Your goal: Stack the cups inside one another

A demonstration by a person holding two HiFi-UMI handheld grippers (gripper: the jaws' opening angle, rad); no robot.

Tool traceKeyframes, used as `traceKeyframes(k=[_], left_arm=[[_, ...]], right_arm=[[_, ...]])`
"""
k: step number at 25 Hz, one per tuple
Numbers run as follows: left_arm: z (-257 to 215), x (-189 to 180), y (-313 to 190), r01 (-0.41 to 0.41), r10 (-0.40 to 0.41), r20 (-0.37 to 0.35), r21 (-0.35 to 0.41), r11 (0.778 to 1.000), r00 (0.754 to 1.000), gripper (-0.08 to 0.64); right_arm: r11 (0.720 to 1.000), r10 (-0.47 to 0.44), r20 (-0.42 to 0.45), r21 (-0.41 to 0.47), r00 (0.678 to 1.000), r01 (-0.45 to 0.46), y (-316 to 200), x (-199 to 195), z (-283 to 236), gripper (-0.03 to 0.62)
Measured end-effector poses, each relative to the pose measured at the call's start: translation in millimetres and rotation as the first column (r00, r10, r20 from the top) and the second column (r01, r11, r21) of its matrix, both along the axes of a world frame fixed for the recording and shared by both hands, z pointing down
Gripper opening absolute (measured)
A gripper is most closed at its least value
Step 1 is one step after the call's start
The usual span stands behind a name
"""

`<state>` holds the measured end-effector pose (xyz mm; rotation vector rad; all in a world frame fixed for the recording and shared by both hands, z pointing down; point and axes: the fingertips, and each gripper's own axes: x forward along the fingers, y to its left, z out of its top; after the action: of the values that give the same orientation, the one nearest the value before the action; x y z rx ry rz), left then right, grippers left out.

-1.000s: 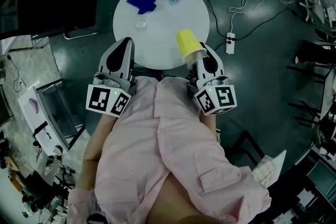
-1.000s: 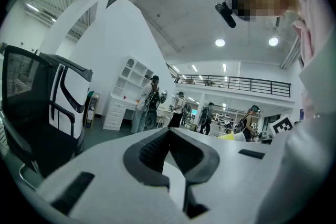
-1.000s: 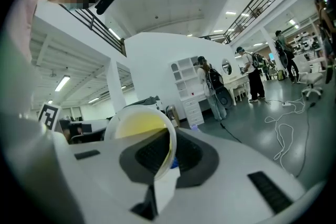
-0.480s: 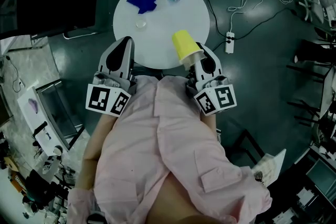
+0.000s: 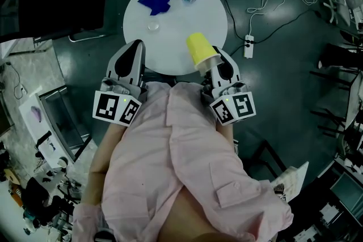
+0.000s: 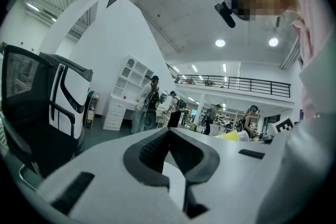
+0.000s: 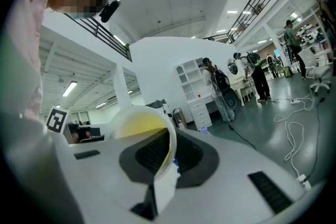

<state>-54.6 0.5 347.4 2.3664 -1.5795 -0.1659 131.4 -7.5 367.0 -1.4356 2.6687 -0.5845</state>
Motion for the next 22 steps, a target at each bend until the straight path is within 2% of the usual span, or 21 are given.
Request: traceKeyframes(k=[6, 22], left_arm=[[-0.4, 0.3, -1.7, 0.003, -0.003, 0.0, -0.001, 1.0, 1.0, 0.009], [-0.8, 0.7, -2.3, 0.012, -0.012, 0.0, 0.0, 1.0, 1.0, 0.009]], right_arm=[[1.0, -0.012, 0.024, 0.028, 1.0, 0.011, -0.2, 0.8, -6.4, 0.038], [0.999, 0.019, 0.021, 0.031, 1.0, -0.02, -3.4, 8.6, -7.1, 0.038]])
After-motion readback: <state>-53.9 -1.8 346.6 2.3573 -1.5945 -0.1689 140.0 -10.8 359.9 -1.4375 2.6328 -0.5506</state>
